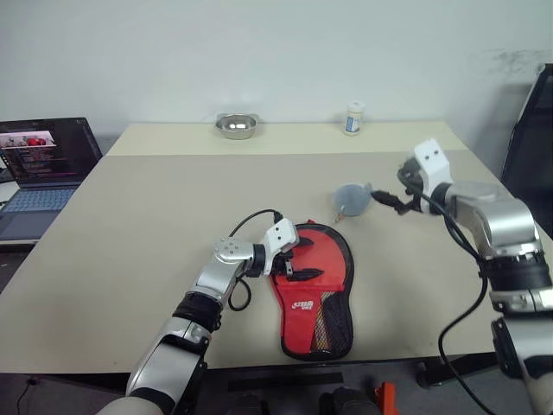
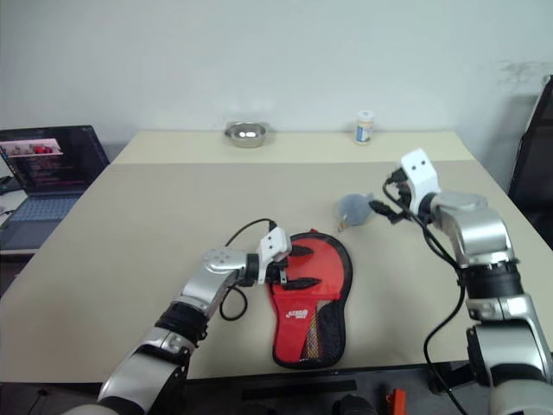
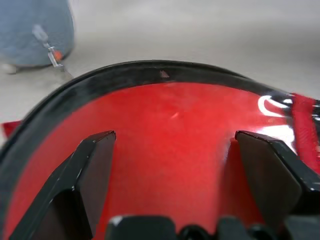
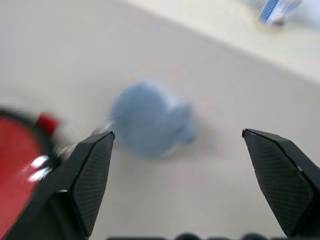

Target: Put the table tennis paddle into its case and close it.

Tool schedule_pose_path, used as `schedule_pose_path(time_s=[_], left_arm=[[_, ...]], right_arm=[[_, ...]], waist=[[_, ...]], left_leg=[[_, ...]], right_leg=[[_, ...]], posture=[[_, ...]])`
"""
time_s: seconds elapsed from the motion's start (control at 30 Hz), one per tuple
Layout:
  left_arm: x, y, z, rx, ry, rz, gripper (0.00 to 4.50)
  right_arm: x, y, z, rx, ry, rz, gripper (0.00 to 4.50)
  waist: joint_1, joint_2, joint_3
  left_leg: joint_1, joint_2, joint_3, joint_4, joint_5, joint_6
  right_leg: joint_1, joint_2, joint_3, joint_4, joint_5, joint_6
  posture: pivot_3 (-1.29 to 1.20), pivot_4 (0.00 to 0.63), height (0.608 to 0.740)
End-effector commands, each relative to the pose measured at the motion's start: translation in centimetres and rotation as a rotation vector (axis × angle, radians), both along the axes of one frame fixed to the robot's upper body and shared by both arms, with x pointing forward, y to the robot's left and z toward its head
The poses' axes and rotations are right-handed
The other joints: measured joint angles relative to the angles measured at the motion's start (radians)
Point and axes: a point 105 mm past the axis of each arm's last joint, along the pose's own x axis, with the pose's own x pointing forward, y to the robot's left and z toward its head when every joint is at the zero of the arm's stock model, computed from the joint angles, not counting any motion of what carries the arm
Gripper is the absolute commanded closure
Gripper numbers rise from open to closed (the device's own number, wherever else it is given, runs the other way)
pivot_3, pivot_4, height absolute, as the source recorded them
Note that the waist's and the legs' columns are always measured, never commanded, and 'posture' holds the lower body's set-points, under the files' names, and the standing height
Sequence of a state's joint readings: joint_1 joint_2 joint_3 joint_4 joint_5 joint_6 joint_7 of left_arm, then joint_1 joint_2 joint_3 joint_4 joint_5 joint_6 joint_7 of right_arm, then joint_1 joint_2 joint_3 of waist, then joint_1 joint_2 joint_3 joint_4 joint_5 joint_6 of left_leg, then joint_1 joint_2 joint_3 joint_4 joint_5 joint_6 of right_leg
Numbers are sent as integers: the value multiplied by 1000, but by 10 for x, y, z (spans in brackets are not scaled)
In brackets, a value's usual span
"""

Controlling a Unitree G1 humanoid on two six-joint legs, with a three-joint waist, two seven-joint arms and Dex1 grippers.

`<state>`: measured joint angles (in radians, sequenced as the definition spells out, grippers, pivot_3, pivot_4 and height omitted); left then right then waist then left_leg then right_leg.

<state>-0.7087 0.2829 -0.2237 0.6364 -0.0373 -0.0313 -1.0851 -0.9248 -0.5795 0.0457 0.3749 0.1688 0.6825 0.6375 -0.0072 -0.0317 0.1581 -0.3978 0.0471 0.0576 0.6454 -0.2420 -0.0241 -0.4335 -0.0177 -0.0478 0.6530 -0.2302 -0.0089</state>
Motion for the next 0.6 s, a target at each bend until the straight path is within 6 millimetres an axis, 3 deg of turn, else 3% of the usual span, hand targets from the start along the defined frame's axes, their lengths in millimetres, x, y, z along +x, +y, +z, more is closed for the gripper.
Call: schedule_pose_path(time_s=[0.03, 0.27, 0.6], left_arm=[[1, 7, -19, 42, 47, 32, 359], [-1, 3, -20, 23, 53, 34, 359], [-6, 10, -26, 20, 71, 48, 359]], right_arm=[[19, 7, 5, 68, -27, 23, 0], [44, 21, -16, 268, 68, -53, 0], [43, 47, -52, 295, 177, -49, 0]], waist=[[-1, 0, 0], [-2, 0, 0], [-5, 1, 0]], left_leg=[[1, 0, 1, 0, 0, 0], [2, 0, 2, 0, 1, 1], [4, 0, 2, 0, 1, 1]], right_leg=[[0, 0, 1, 1, 0, 0], [0, -1, 3, 5, 0, 0], [-1, -1, 6, 7, 0, 0]], posture=[[0, 150, 740], [0, 150, 740], [0, 150, 740]])
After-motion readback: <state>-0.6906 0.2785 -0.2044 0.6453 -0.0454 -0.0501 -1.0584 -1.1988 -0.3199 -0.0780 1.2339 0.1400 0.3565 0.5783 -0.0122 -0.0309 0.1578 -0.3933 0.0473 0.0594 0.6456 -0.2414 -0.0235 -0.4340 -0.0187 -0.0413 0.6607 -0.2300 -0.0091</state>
